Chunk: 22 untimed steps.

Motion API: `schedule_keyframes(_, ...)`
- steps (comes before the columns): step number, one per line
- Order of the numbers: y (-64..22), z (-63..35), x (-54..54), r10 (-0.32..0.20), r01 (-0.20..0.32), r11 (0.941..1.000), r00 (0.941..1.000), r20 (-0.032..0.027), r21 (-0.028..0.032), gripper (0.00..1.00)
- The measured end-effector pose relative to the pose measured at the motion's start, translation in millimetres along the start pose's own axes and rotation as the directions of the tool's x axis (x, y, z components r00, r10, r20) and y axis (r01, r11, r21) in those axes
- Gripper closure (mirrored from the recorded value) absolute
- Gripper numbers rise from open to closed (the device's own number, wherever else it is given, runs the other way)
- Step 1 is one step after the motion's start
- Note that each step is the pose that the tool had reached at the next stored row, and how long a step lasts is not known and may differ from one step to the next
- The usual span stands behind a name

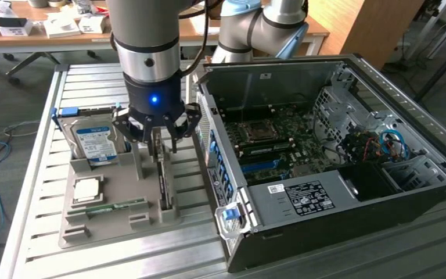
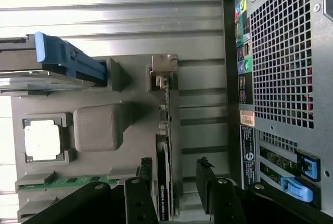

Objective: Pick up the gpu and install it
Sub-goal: 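Pick up the gpu and move the gpu toward the slot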

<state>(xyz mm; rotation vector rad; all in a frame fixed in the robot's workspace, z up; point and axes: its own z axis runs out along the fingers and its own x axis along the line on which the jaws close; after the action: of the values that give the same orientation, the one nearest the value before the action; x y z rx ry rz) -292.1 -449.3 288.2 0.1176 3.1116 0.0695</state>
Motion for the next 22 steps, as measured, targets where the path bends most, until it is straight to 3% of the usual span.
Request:
schedule_keyframes(7, -0.4, 5.1, 0.2, 0.000, 0.000, 1.0000, 1.0000, -0.0002, 0.0002, 0.53)
schedule_keyframes(22, -11.3, 7.5, 1.8, -0.001, 0.001, 1.0000, 1.0000, -0.0001, 0.0002, 0.53)
